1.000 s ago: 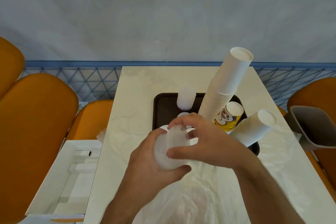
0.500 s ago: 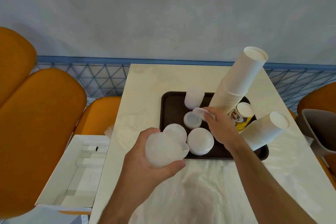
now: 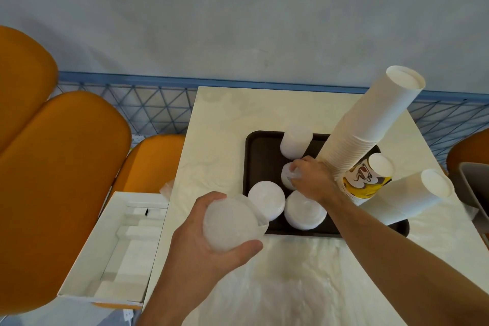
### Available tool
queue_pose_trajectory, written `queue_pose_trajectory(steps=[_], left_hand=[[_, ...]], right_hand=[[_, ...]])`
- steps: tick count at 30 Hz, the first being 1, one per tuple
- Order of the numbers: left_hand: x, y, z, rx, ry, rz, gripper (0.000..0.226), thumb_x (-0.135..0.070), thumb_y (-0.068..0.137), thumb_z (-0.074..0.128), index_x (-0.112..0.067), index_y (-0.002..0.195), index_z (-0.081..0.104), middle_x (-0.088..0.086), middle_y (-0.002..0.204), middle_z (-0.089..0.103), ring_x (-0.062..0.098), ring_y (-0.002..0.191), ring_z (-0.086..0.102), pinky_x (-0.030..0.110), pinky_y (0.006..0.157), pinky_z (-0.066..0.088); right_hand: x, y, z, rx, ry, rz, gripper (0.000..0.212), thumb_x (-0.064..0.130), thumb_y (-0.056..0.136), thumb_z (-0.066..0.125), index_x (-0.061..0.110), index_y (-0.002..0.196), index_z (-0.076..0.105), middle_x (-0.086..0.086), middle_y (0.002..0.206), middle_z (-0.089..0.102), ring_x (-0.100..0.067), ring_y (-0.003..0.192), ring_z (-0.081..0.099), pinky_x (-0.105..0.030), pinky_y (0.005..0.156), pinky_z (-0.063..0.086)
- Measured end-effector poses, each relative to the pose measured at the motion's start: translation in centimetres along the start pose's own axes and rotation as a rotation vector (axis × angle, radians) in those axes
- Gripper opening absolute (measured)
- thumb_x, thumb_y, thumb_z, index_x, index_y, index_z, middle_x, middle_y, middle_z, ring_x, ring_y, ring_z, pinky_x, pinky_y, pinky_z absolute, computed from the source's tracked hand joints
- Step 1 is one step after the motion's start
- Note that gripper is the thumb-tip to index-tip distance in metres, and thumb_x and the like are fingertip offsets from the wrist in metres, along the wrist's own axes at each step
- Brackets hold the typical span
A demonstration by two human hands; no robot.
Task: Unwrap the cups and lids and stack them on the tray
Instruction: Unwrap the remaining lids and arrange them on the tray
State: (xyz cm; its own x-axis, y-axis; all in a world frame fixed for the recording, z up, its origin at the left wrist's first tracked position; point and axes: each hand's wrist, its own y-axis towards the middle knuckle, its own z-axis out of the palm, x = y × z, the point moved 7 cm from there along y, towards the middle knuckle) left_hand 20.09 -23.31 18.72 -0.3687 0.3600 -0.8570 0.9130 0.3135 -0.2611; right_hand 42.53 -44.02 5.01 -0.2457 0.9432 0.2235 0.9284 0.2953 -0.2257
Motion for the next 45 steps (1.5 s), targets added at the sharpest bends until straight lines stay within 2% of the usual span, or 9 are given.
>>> queue_pose_trajectory(steps=[5, 11, 13, 16, 20, 29, 35, 39, 45], left_hand=[[0.3, 0.6, -0.2, -0.001, 0.005, 0.008, 0.084, -0.067, 0.039, 0.074, -0.053, 0.113, 0.038, -0.038, 0.110, 0.038, -0.003, 0.103, 0.047, 0.005, 0.066, 0.039], [0.2, 0.9, -0.4, -0.010, -0.010, 0.007, 0.082, -0.066, 0.038, 0.074, -0.056, 0.110, 0.037, -0.039, 0.109, 0.037, -0.003, 0.104, 0.047, 0.006, 0.068, 0.038], [0.2, 0.9, -0.4, -0.014, -0.017, 0.004, 0.082, -0.066, 0.038, 0.074, -0.055, 0.110, 0.037, -0.040, 0.109, 0.037, -0.003, 0.103, 0.047, 0.006, 0.068, 0.039], [0.2, 0.8, -0.5, -0.022, -0.018, -0.001, 0.080, -0.065, 0.038, 0.073, -0.056, 0.109, 0.036, -0.040, 0.108, 0.036, -0.004, 0.102, 0.046, 0.005, 0.067, 0.038], [0.3, 0.9, -0.6, -0.040, -0.020, -0.009, 0.079, -0.064, 0.039, 0.073, -0.055, 0.108, 0.036, -0.039, 0.107, 0.037, -0.007, 0.100, 0.045, 0.003, 0.064, 0.035], [-0.1, 0.6, -0.2, -0.050, -0.035, 0.008, 0.079, -0.064, 0.038, 0.074, -0.056, 0.107, 0.037, -0.040, 0.106, 0.037, -0.011, 0.100, 0.044, 0.003, 0.062, 0.037], [0.2, 0.2, -0.3, -0.053, -0.044, 0.011, 0.081, -0.066, 0.037, 0.074, -0.056, 0.109, 0.038, -0.040, 0.108, 0.038, -0.018, 0.103, 0.041, 0.005, 0.066, 0.037], [0.1, 0.1, -0.4, -0.056, -0.045, 0.003, 0.080, -0.064, 0.038, 0.074, -0.056, 0.108, 0.037, -0.040, 0.108, 0.037, -0.011, 0.102, 0.043, 0.005, 0.068, 0.035], [0.2, 0.0, -0.6, -0.069, -0.062, 0.006, 0.079, -0.062, 0.039, 0.075, -0.055, 0.108, 0.037, -0.038, 0.107, 0.039, -0.011, 0.101, 0.044, 0.005, 0.068, 0.035]], right_hand=[[0.0, 1.0, 0.5, 0.147, 0.020, 0.040, 0.032, 0.034, 0.081, 0.081, 0.023, 0.102, 0.059, 0.002, 0.117, 0.048, -0.016, 0.094, 0.056, -0.022, 0.071, 0.047], [0.2, 2.4, 0.6, 0.157, 0.026, 0.046, 0.039, 0.025, 0.075, 0.086, 0.024, 0.075, 0.048, -0.003, 0.112, 0.058, -0.019, 0.092, 0.061, -0.027, 0.076, 0.056], [0.4, 2.8, 0.5, 0.139, 0.011, 0.048, 0.037, 0.028, 0.077, 0.085, 0.022, 0.079, 0.049, -0.004, 0.107, 0.060, -0.018, 0.091, 0.061, -0.026, 0.075, 0.054], [0.6, 3.0, 0.6, 0.128, -0.006, 0.070, 0.033, 0.033, 0.078, 0.085, 0.017, 0.094, 0.061, -0.004, 0.111, 0.062, -0.019, 0.096, 0.062, -0.030, 0.084, 0.057], [0.2, 2.7, 0.8, 0.159, -0.035, 0.114, 0.045, 0.038, 0.078, 0.085, 0.012, 0.110, 0.068, -0.005, 0.110, 0.067, -0.019, 0.097, 0.066, -0.033, 0.089, 0.059], [0.2, 2.3, 0.1, 0.194, -0.053, 0.127, 0.050, 0.031, 0.075, 0.088, 0.010, 0.115, 0.067, -0.006, 0.110, 0.069, -0.020, 0.098, 0.067, -0.031, 0.082, 0.059], [0.4, 2.6, 0.1, 0.220, -0.108, 0.107, 0.061, 0.036, 0.074, 0.088, 0.011, 0.123, 0.062, -0.007, 0.114, 0.068, -0.020, 0.098, 0.067, -0.034, 0.086, 0.060], [0.5, 2.9, 0.1, 0.219, -0.144, 0.071, 0.057, 0.040, 0.077, 0.085, 0.011, 0.122, 0.064, -0.006, 0.111, 0.068, -0.017, 0.093, 0.063, -0.030, 0.085, 0.058], [0.4, 2.7, 0.5, 0.249, -0.200, 0.059, 0.043, 0.035, 0.079, 0.083, 0.014, 0.113, 0.068, -0.005, 0.106, 0.070, -0.019, 0.093, 0.068, -0.030, 0.083, 0.059]])
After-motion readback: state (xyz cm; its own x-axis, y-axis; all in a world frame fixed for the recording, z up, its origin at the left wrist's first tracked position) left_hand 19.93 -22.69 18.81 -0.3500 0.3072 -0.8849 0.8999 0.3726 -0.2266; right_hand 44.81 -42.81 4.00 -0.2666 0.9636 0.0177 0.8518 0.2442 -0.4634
